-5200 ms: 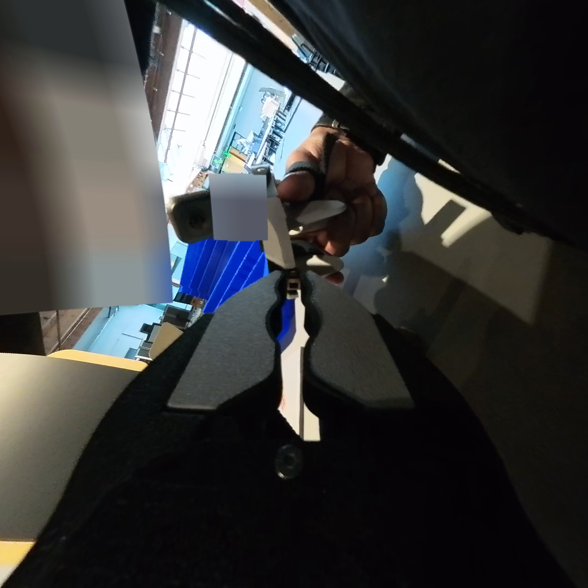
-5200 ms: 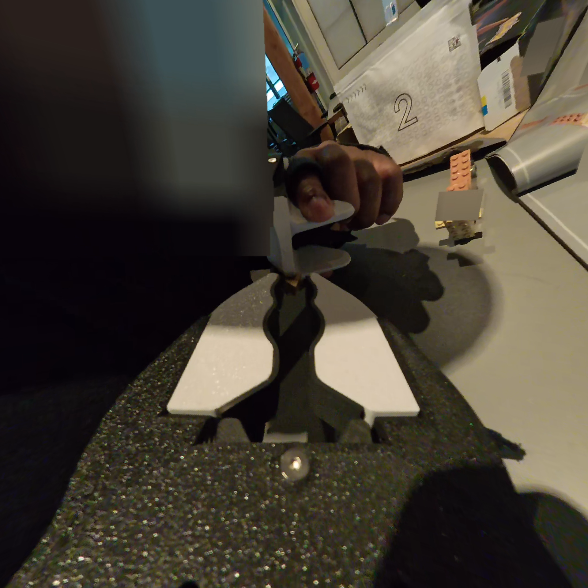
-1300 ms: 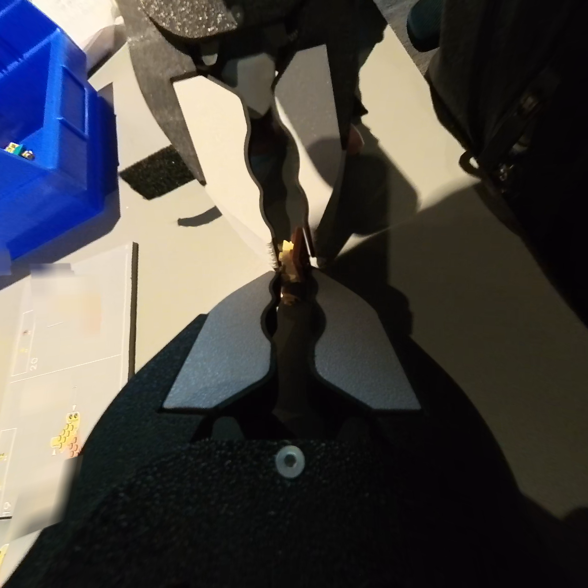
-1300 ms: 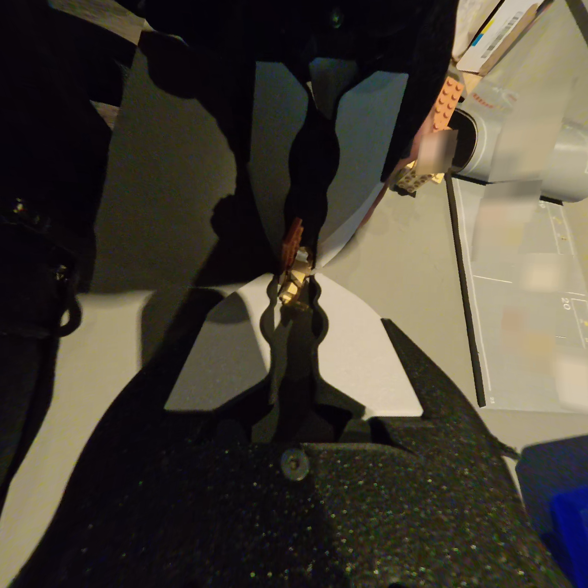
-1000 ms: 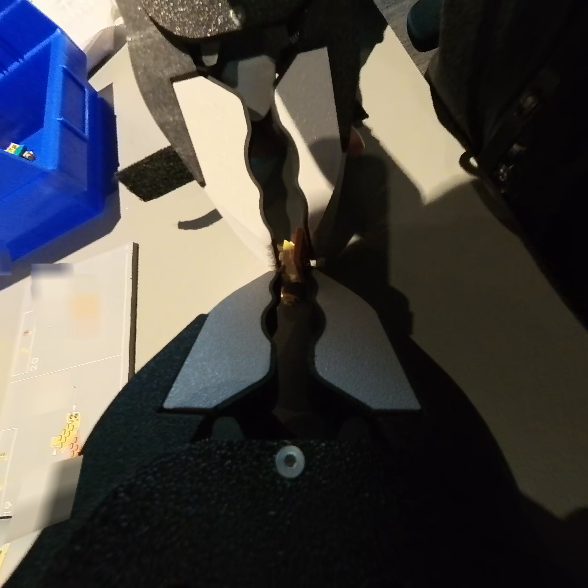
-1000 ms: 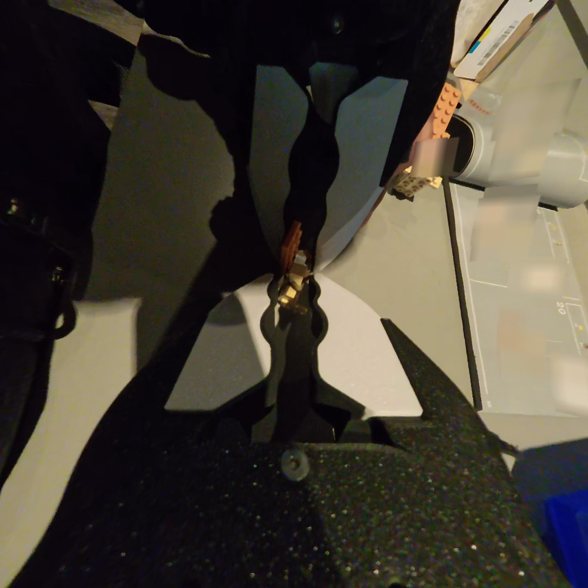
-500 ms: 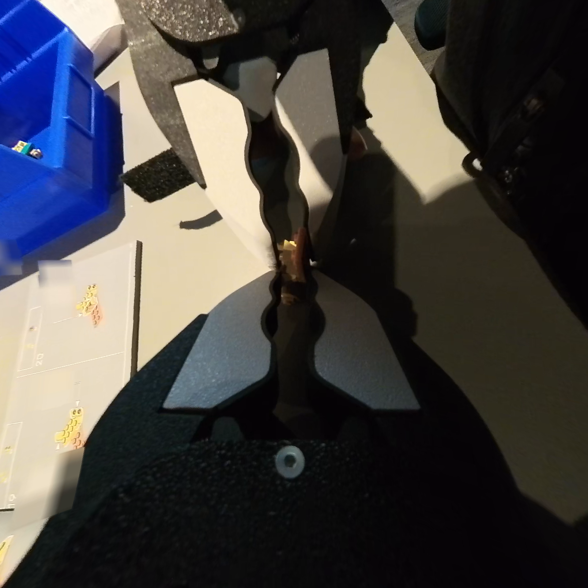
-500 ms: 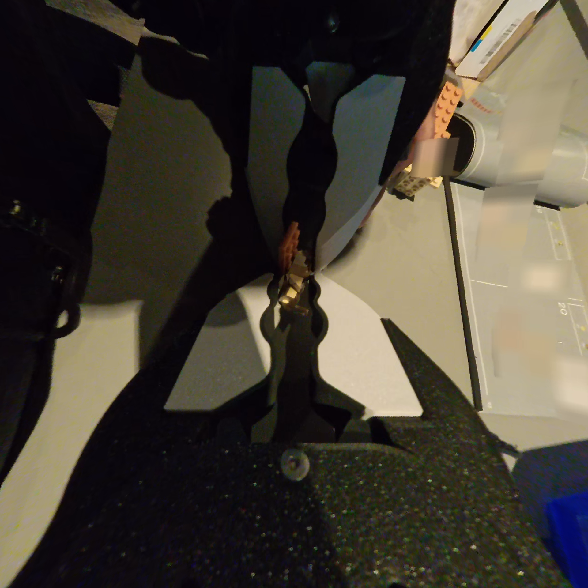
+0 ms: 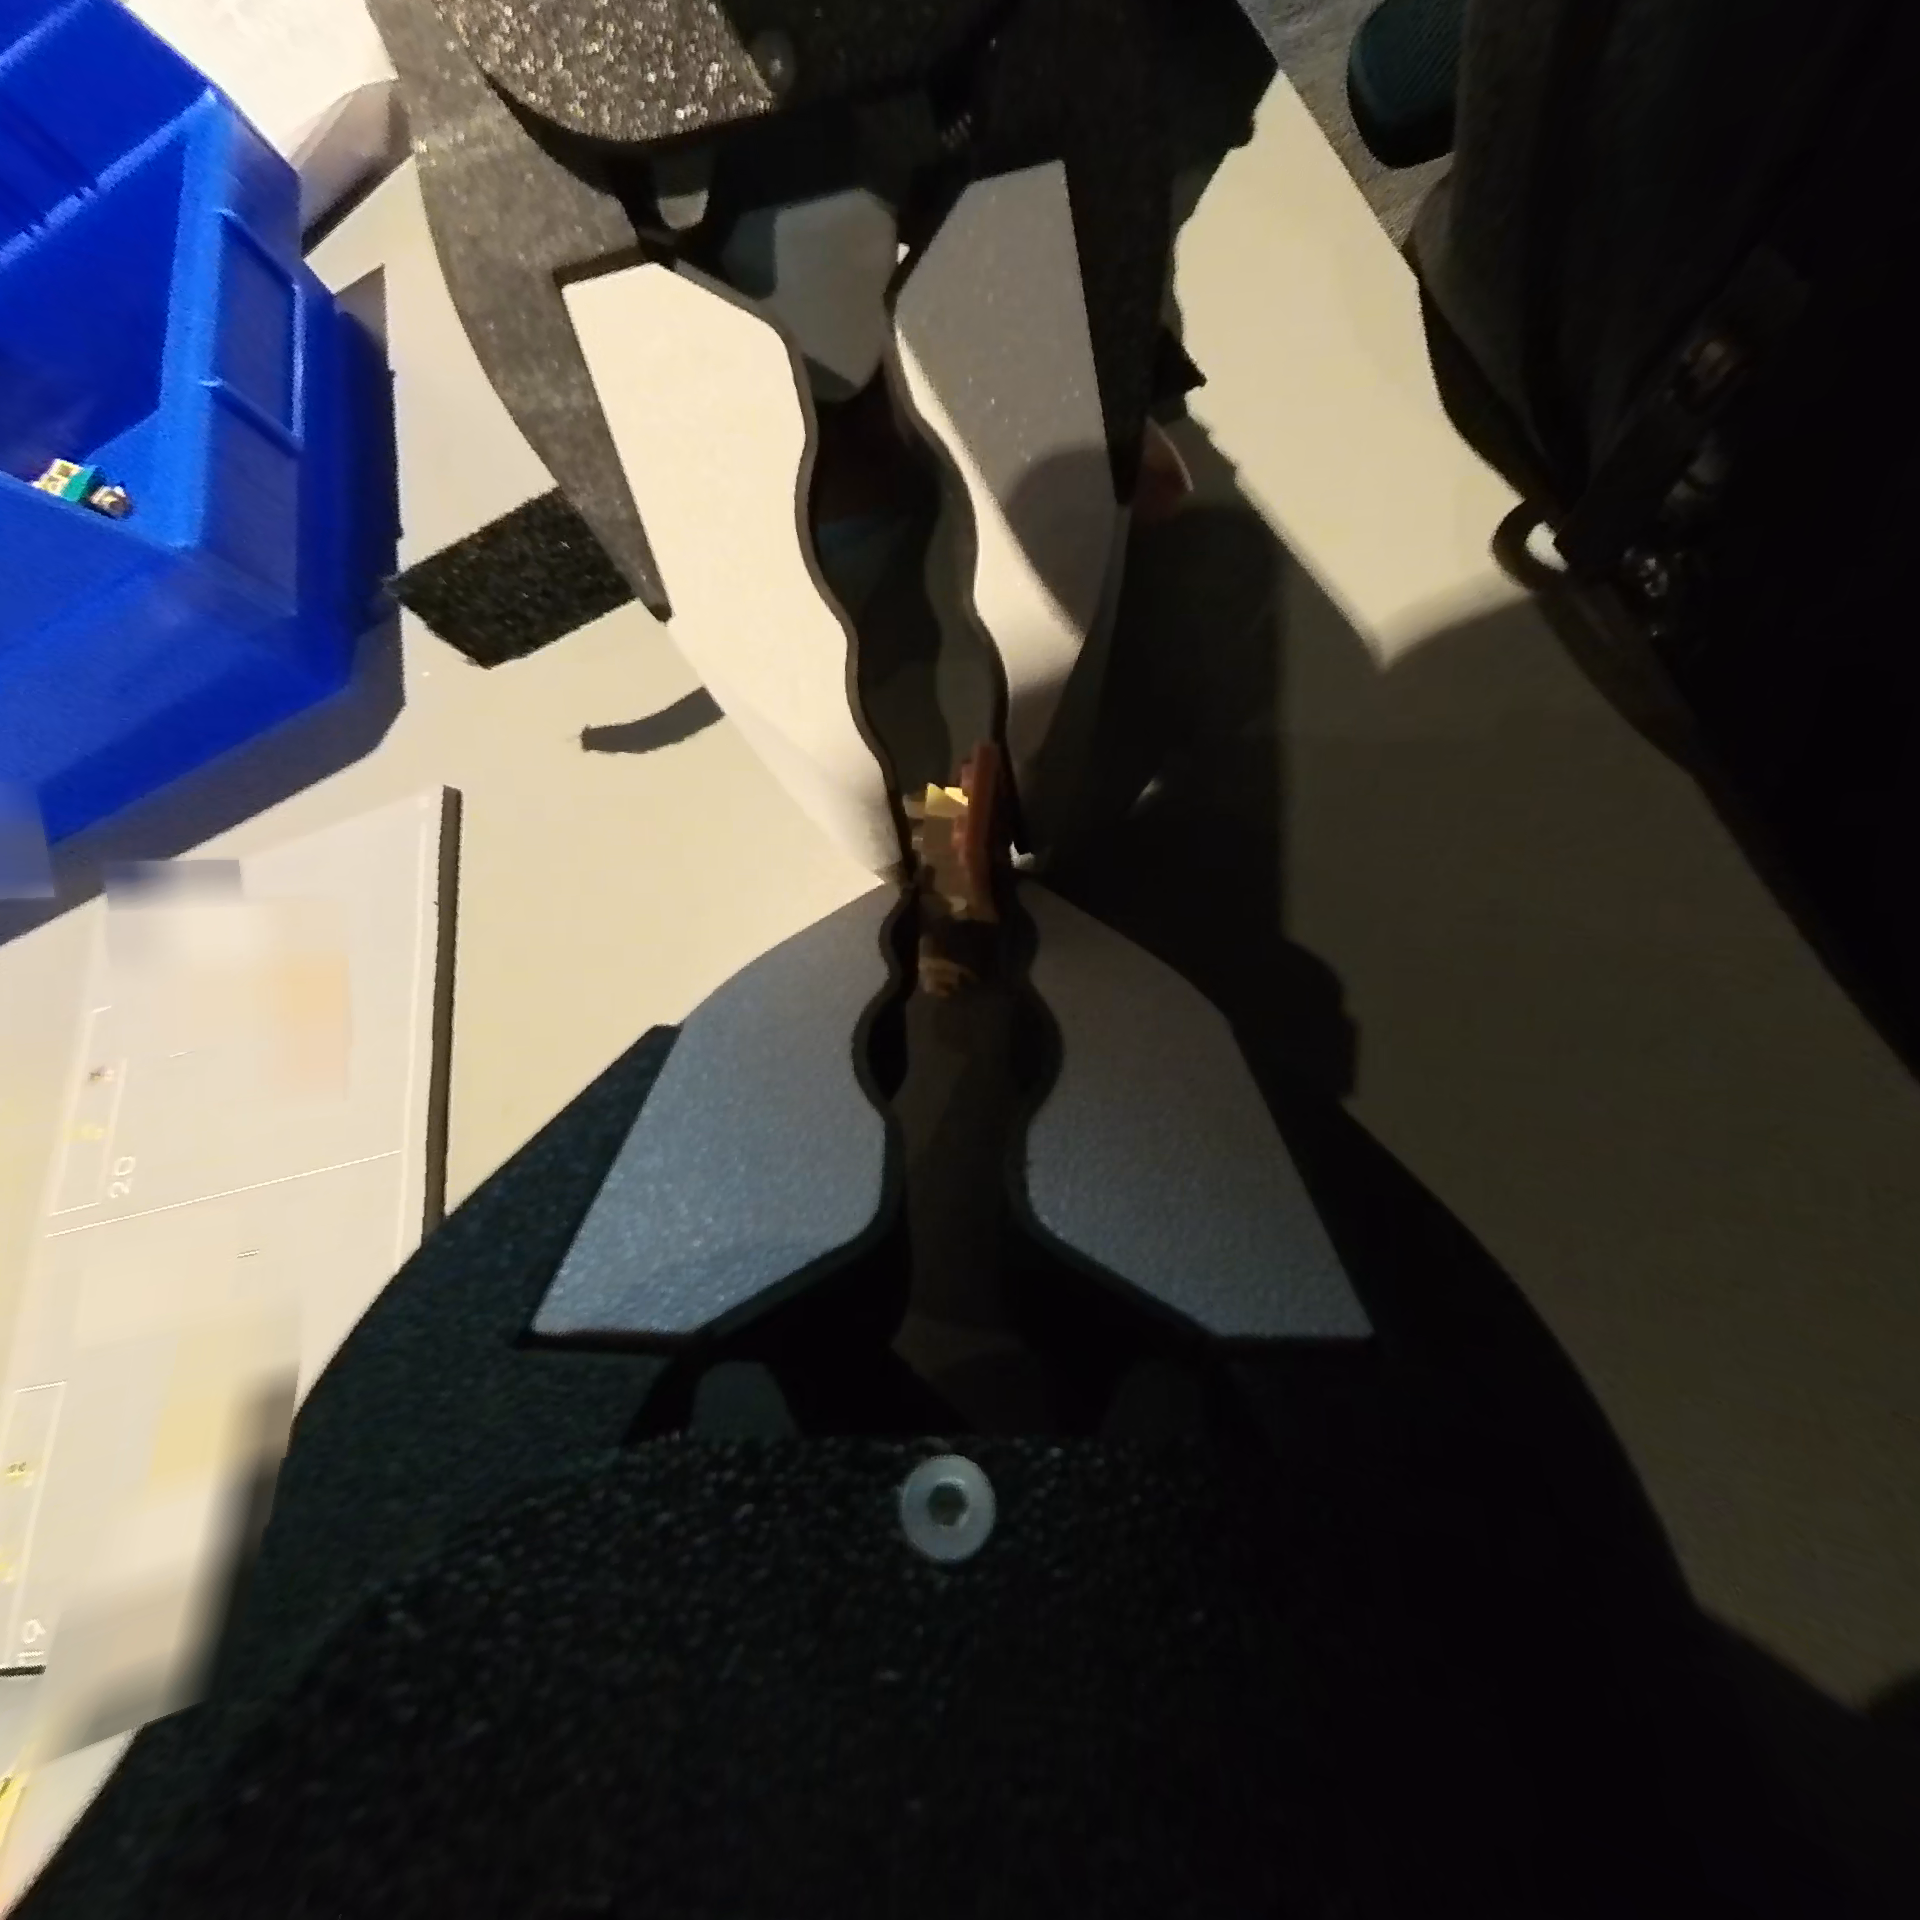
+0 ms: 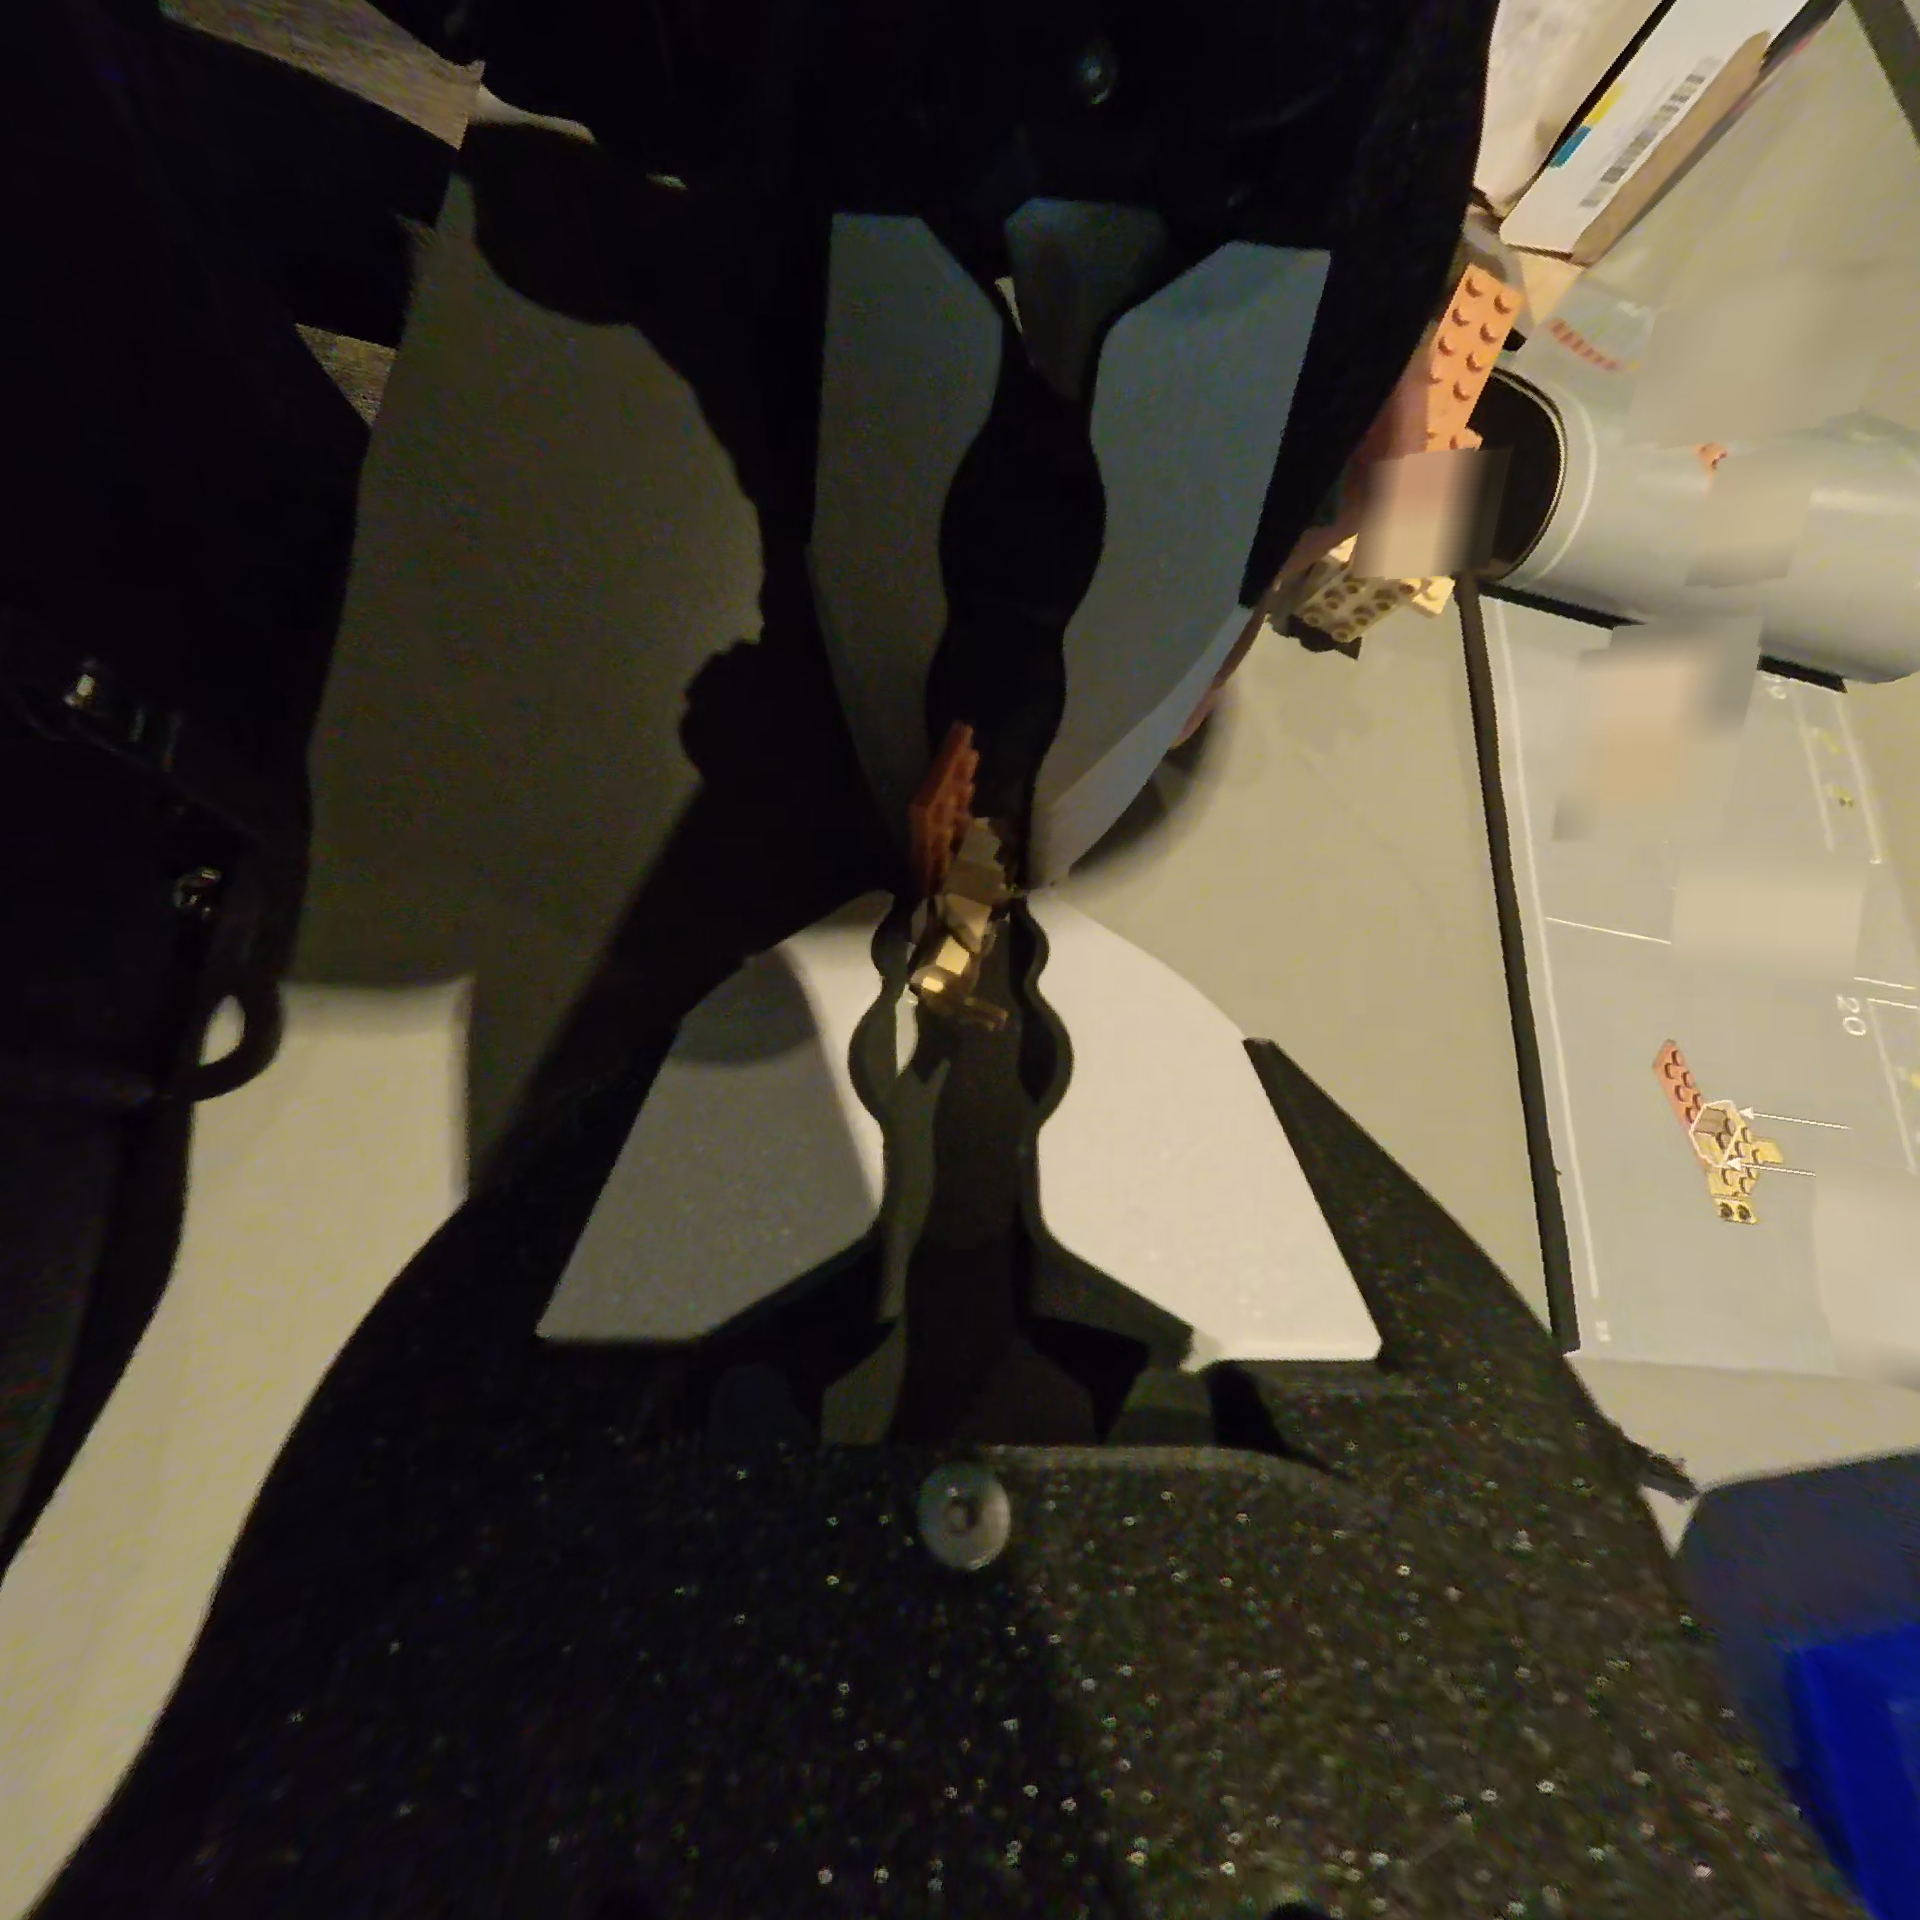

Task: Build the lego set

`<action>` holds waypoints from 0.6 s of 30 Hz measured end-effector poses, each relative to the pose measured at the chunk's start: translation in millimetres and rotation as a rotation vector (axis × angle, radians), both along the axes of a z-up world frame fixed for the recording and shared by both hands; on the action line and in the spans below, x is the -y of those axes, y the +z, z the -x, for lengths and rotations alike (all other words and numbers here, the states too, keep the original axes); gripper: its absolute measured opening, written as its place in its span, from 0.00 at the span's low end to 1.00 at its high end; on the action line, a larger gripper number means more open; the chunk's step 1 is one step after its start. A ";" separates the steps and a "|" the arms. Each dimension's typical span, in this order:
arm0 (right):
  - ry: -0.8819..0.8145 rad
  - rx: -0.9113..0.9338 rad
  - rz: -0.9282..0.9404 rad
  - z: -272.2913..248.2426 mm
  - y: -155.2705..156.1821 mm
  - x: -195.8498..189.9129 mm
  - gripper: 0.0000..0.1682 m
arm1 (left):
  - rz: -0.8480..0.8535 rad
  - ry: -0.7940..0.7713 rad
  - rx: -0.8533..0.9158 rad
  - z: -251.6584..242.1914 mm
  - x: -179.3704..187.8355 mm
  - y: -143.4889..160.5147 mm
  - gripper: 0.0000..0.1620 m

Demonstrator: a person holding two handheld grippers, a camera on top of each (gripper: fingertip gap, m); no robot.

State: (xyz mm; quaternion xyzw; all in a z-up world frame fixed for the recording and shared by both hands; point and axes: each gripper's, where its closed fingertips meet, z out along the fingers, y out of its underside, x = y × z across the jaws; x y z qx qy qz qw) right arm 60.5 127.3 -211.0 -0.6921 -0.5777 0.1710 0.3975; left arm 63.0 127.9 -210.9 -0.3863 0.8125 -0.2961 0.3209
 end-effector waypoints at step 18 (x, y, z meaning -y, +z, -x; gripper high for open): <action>-0.092 -0.006 0.027 -10.1 -0.3 2.9 0.18 | 0.002 0.006 0.000 0.0 -0.5 -0.2 0.09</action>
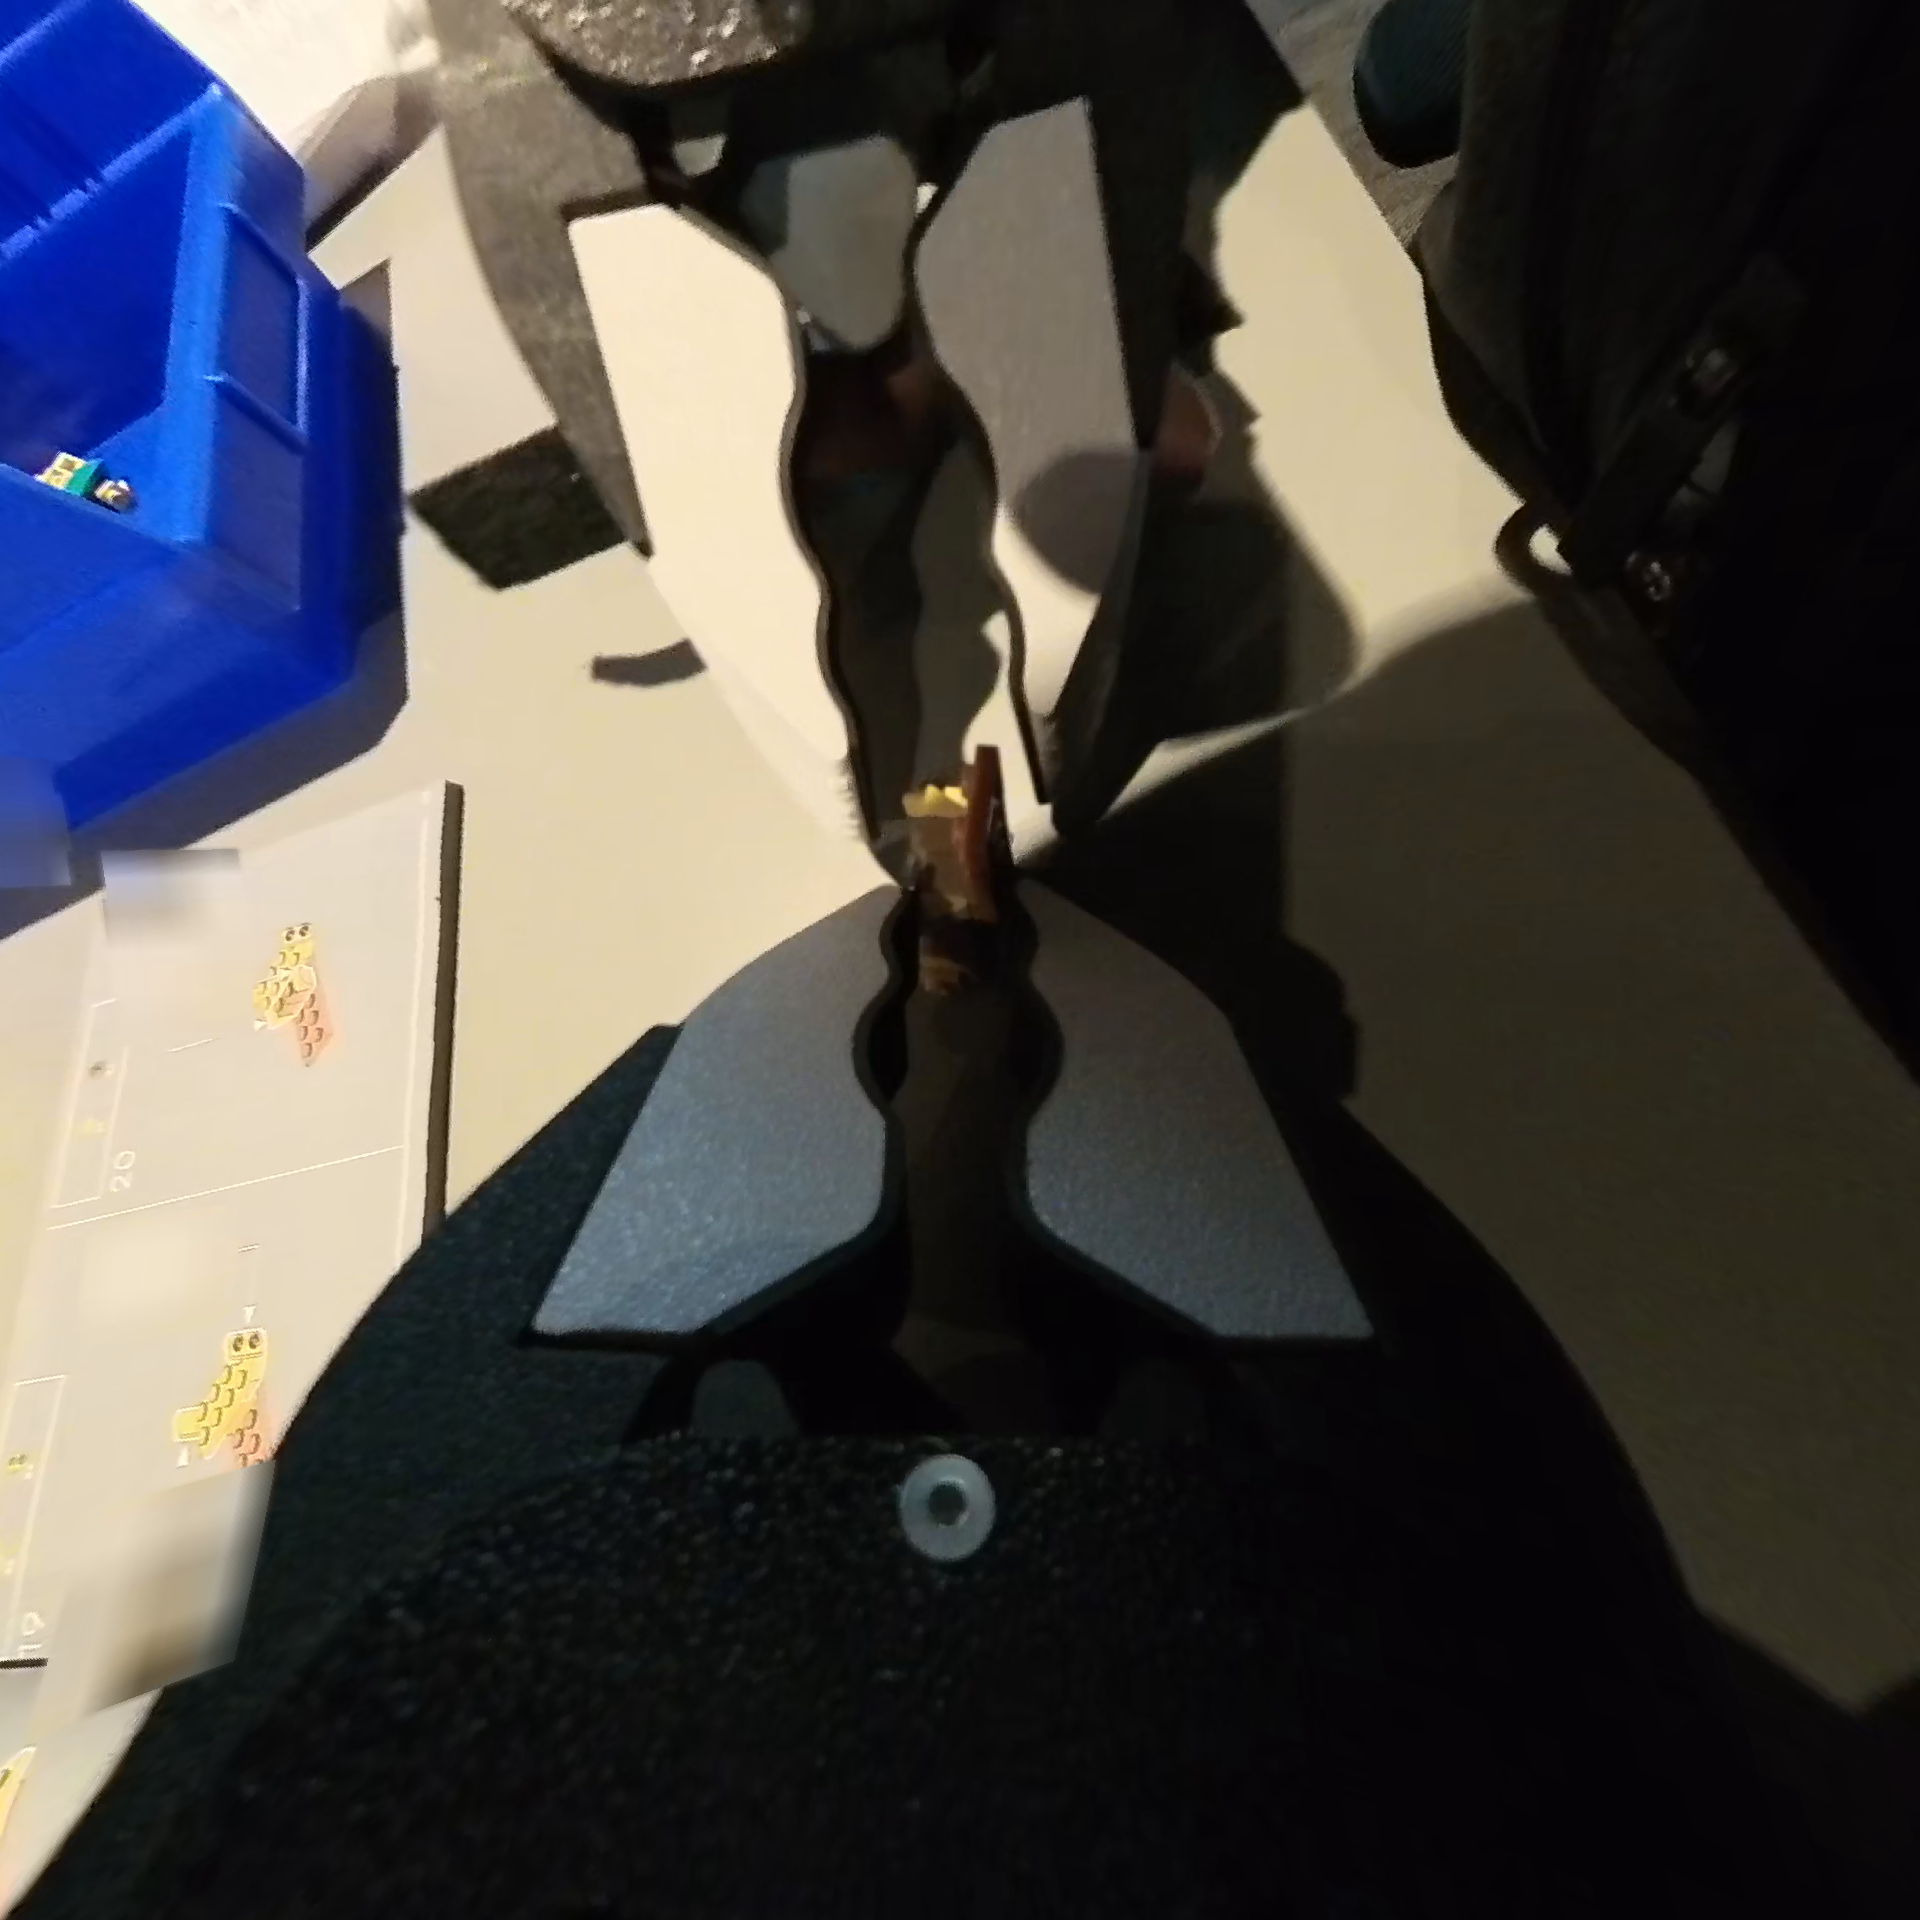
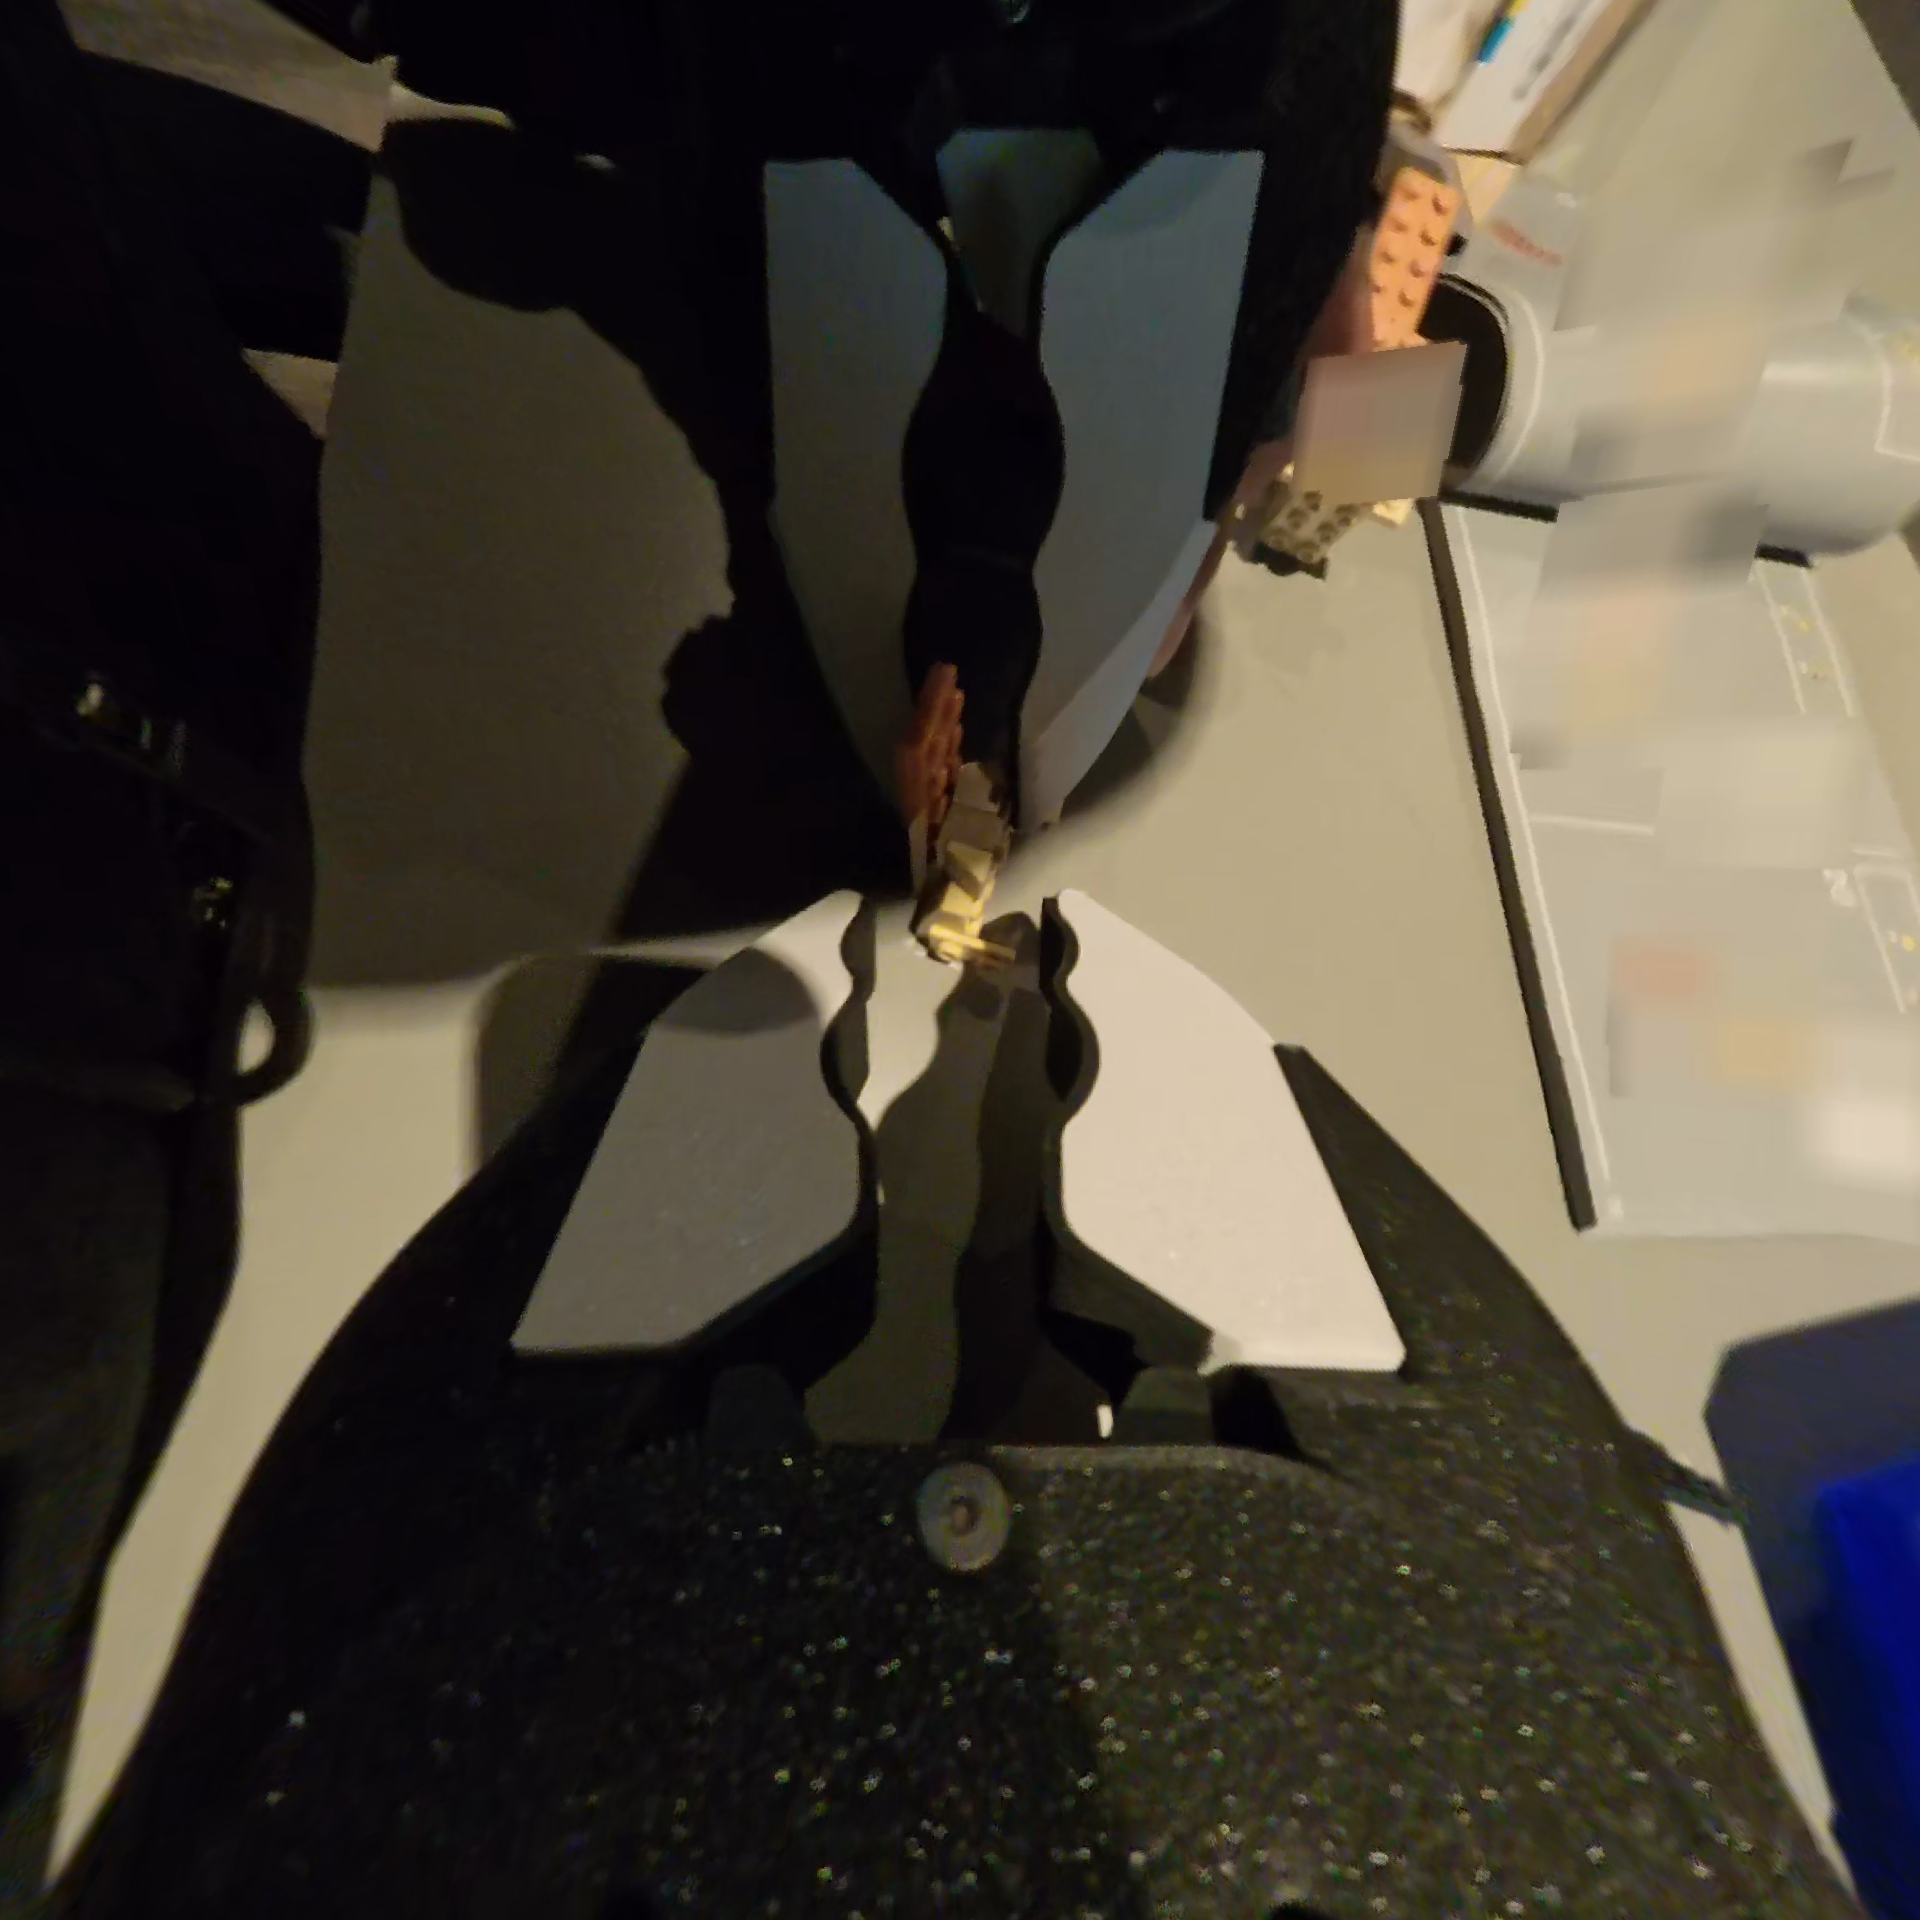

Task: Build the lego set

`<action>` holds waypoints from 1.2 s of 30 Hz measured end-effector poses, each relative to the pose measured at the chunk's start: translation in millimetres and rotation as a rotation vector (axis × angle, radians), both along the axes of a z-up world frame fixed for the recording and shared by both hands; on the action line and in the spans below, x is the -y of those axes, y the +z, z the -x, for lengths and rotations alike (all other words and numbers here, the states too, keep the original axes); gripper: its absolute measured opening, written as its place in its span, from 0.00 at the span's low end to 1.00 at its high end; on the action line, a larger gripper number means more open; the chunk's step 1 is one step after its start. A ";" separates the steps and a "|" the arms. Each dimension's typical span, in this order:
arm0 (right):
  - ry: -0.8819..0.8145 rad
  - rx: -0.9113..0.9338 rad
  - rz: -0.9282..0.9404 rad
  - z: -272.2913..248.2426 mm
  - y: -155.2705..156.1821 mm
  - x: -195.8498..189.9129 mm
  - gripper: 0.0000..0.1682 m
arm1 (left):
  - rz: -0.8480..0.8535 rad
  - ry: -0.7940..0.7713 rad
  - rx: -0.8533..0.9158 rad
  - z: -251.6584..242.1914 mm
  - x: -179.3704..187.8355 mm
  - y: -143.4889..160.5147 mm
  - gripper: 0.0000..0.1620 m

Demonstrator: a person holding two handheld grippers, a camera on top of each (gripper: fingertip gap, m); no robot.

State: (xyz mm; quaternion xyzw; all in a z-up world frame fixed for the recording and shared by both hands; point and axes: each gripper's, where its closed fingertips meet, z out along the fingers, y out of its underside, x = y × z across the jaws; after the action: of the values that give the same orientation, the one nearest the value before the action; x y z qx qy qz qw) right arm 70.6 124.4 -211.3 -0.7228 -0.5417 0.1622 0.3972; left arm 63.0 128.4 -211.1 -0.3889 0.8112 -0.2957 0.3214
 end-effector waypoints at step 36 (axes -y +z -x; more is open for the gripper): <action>-0.006 -0.007 -0.046 7.0 4.0 -6.5 0.10 | 0.018 0.021 -0.013 -1.2 -2.8 -0.4 0.09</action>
State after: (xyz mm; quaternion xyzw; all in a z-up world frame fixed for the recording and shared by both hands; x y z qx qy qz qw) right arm 63.6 130.9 -207.3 -0.7145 -0.5419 0.1510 0.4160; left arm 64.2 131.2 -211.5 -0.4019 0.8064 -0.2973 0.3158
